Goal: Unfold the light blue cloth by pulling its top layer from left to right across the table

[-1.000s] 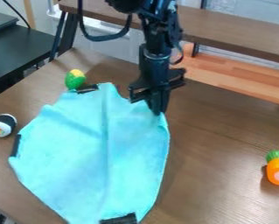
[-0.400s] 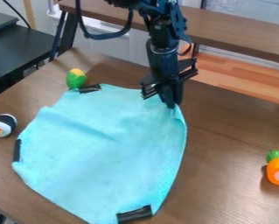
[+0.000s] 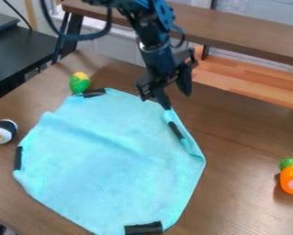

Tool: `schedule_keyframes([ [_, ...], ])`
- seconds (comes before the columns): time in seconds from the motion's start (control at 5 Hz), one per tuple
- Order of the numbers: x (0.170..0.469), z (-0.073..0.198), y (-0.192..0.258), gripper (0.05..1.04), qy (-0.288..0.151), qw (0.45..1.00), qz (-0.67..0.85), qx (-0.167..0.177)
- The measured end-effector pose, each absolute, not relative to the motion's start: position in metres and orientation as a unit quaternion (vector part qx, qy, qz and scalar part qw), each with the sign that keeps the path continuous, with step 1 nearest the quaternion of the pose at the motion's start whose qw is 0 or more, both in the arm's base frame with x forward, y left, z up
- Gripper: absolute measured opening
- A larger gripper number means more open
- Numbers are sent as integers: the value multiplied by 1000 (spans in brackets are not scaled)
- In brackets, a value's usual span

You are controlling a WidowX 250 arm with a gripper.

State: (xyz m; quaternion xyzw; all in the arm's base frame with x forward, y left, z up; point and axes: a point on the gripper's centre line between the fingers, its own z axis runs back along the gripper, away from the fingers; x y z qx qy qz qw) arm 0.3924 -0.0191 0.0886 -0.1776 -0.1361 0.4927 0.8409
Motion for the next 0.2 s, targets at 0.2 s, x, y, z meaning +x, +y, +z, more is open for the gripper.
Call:
schedule_keyframes([
  [0.2,390,104,-5,993,-153,835,492,-192],
])
